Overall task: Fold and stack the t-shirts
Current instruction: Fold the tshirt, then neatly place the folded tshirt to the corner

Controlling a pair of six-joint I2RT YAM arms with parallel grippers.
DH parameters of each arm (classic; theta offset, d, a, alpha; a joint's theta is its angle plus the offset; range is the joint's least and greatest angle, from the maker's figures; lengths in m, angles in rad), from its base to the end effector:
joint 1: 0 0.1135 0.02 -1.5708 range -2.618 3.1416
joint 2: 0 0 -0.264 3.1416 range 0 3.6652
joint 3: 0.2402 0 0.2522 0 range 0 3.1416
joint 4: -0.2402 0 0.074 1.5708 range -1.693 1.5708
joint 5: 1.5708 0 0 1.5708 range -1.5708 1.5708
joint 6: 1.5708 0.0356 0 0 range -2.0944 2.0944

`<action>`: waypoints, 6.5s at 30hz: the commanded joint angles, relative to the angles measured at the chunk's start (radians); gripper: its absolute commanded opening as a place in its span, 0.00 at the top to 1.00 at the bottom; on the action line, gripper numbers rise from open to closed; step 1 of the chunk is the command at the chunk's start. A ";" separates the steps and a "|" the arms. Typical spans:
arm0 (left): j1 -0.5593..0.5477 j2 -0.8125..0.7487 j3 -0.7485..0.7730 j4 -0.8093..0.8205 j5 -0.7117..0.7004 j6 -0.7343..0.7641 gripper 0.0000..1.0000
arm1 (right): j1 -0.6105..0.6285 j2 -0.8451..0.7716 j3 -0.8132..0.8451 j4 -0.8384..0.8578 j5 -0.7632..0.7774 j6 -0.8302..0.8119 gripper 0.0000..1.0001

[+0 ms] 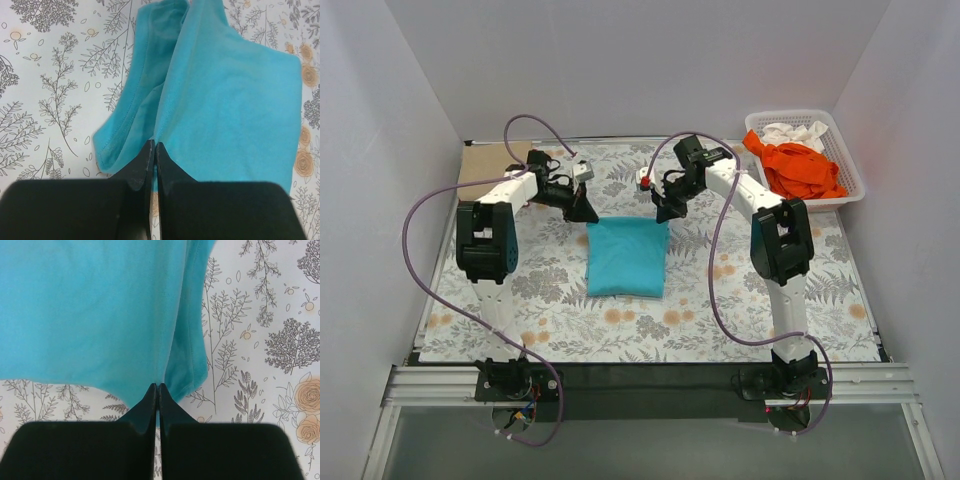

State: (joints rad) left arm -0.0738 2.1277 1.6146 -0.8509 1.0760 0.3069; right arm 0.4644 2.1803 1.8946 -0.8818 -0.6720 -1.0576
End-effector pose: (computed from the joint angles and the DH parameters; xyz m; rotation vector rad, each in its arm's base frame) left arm 0.4176 -0.0623 0.1807 0.6144 2.3844 -1.4269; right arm 0.4041 0.2272 0.2248 -1.8430 1.6779 0.6818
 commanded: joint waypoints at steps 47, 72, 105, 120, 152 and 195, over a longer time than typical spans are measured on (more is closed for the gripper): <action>-0.273 -0.543 -1.137 1.806 -0.008 -2.150 0.82 | 0.048 -0.033 -0.272 0.963 -0.397 1.569 0.60; -0.297 -0.150 -1.239 1.790 -0.216 -2.086 0.83 | 0.023 0.250 -0.358 1.299 -0.402 1.578 0.62; 0.384 -0.868 -0.815 0.788 -0.171 -1.504 0.45 | 0.321 0.153 0.044 0.678 0.549 1.061 0.69; 0.401 -0.973 -0.875 0.754 -0.163 -1.447 0.44 | 0.322 0.199 0.092 0.690 0.620 0.930 0.50; 0.411 -0.979 -0.828 0.716 -0.389 -1.390 0.12 | 0.470 0.259 0.129 0.745 0.971 1.082 0.43; -0.013 -0.210 -1.039 1.739 -0.342 -1.815 0.02 | 0.370 0.098 0.057 0.713 0.715 1.278 0.99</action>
State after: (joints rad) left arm -0.0608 1.8816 0.5991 0.8677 0.8162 -1.4609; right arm 0.8433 2.3028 1.9335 -0.1852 0.0544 0.2031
